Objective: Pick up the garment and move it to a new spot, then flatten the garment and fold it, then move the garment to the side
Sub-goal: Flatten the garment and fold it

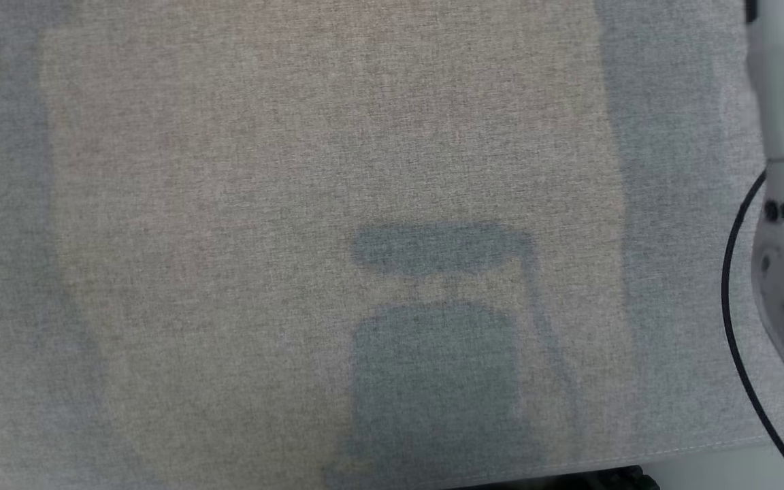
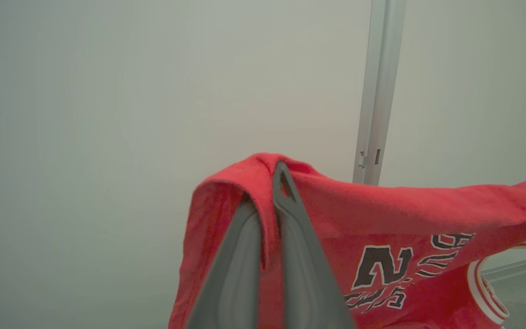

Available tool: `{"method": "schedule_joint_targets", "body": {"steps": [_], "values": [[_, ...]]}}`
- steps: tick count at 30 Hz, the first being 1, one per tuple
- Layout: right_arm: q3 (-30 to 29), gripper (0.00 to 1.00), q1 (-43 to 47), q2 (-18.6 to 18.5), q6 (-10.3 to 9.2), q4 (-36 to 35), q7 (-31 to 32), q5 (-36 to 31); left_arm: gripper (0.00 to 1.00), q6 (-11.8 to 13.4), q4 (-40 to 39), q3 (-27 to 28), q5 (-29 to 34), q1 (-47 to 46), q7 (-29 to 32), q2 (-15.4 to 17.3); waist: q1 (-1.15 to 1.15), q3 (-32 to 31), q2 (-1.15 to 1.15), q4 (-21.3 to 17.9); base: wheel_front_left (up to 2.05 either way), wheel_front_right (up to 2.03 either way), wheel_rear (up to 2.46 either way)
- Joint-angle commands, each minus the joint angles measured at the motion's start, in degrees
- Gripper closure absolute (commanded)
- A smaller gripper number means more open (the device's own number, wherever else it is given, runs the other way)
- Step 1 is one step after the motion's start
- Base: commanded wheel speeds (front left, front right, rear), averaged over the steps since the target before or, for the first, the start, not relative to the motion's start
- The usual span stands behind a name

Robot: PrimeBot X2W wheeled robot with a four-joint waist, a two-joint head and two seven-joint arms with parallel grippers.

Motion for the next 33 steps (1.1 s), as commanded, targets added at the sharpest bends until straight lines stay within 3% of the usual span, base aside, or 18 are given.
{"method": "schedule_joint_targets", "body": {"steps": [1,5,9,12,14,20,26,33], "values": [[2.83,1.0,3.99,-0.65,-0.11,0.54,-1.17,2.45,1.0,0.0,-1.73,0.18,-1.6,4.28,-0.42,1.38,-0.02,-0.18,0.04,-0.78,0.0,0.0,0.0],[10.13,1.0,15.13,-2.86,-0.11,-2.47,-2.25,8.83,1.0,0.02,-6.58,0.5,-2.61,16.44,-0.39,2.97,-0.02,-2.22,0.04,-0.81,0.0,0.0,0.0],[16.49,1.0,28.7,-7.93,-0.11,-8.02,-2.54,14.51,1.0,-0.01,-10.67,2.22,-2.23,30.12,-0.37,2.58,-0.02,-6.07,0.04,-0.32,0.0,0.0,0.0],[17.54,1.0,35.65,-10.52,-0.11,-10.36,-2.65,17.05,1.0,-0.01,-12.24,2.04,-0.61,37.27,-0.37,2.8,-0.02,-8.83,0.04,-0.06,0.0,0.0,0.0],[18.26,1.0,43.18,-12.74,-0.11,-12.48,-2.63,19.01,1.0,0.02,-13.56,1.2,-0.18,45.14,-0.36,1.25,-0.02,-12.04,0.04,0.36,0.0,0.0,0.0],[16.65,1.0,63.11,-17.45,-0.12,-16.33,-2.68,21.14,1.0,1.48,-18.32,1.75,1.39,65.28,-0.37,-1.12,-0.02,-20.82,0.04,1.16,0.0,0.0,0.0],[12.57,1.0,80.1,-17.39,-0.14,-21.81,-2.64,22.13,1.0,5.87,-27.13,1.95,0.07,85.79,-0.37,-3.97,-0.02,-26.88,0.04,0.52,0.0,0.0,0.0],[6.38,1.0,91.49,-17.69,-0.13,-32.46,0.75,23.53,1.0,10.54,-39.87,3.01,-3.82,96.81,2.52,-6.21,-0.02,-26.62,0.04,0.59,0.0,0.0,0.0]]}}
